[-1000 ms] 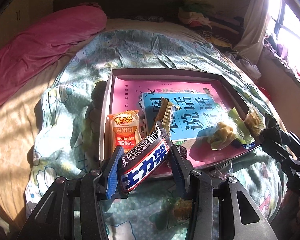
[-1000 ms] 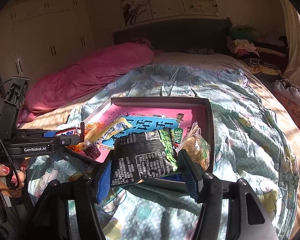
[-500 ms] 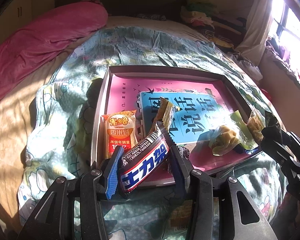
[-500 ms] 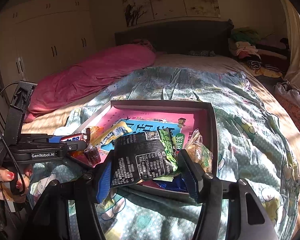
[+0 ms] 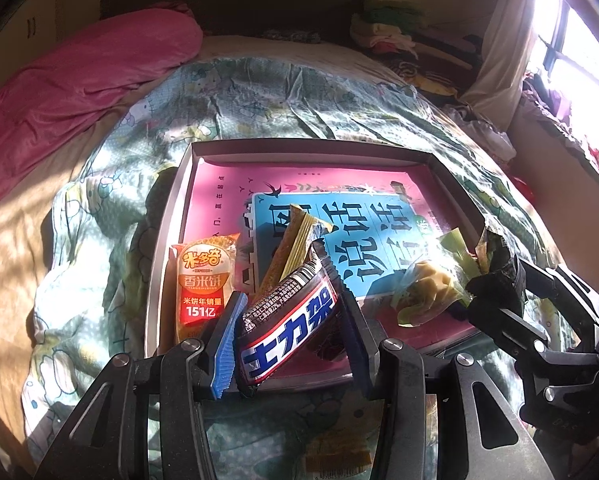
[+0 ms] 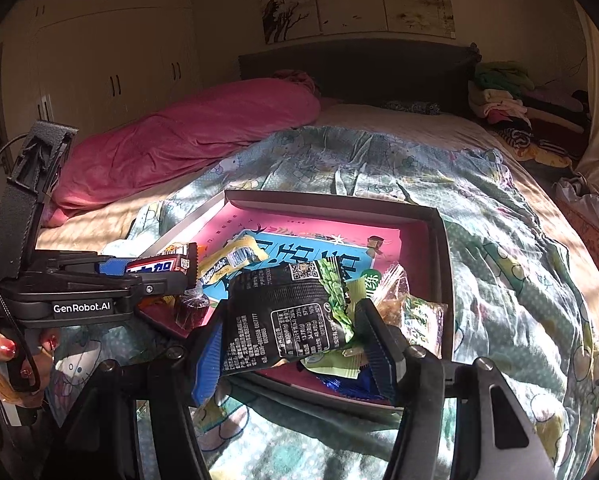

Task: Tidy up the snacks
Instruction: 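Lower the Snickers bar into the tray with the left tool while the right tool lowers the black bag, then open both tools to release the Snickers bar and black bag in the tray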

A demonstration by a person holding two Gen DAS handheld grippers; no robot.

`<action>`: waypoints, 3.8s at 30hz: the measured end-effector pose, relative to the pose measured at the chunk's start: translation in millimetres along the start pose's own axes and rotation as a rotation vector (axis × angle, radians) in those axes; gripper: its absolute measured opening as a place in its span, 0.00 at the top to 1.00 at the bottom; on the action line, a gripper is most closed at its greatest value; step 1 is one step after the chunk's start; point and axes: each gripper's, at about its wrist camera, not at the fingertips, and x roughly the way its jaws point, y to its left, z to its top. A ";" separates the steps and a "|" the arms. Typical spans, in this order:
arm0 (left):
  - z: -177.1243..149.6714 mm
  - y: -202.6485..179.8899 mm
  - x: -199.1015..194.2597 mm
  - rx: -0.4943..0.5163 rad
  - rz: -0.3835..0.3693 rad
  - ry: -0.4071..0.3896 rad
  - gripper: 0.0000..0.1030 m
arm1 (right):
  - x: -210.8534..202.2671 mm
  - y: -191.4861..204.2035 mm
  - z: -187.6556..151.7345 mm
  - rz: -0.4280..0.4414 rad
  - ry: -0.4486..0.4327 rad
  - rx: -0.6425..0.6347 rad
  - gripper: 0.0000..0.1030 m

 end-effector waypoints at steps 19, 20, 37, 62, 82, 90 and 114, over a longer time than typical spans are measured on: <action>1.4 -5.2 12.9 0.004 0.001 0.022 0.54 | 23.7 18.2 -5.6 -0.034 0.069 -0.109 0.40; 1.5 -4.1 13.3 -0.004 0.002 0.025 0.54 | 24.5 18.0 -5.5 -0.035 0.070 -0.106 0.40; 7.7 -2.7 17.1 -0.026 0.020 0.050 0.54 | 33.2 10.9 0.0 -0.038 0.069 -0.060 0.40; 9.6 3.8 20.9 -0.060 0.004 0.044 0.53 | 32.2 11.2 -0.1 -0.044 0.064 -0.040 0.34; 12.0 6.4 25.2 -0.085 -0.005 0.041 0.52 | 25.2 10.4 5.0 -0.042 0.011 -0.030 0.24; 15.2 6.2 13.3 -0.084 0.013 0.013 0.45 | 18.4 8.9 8.4 -0.044 -0.013 -0.022 0.22; 16.0 27.0 -29.1 -0.127 0.045 -0.053 0.33 | -7.6 -2.0 19.0 -0.050 -0.085 0.020 0.18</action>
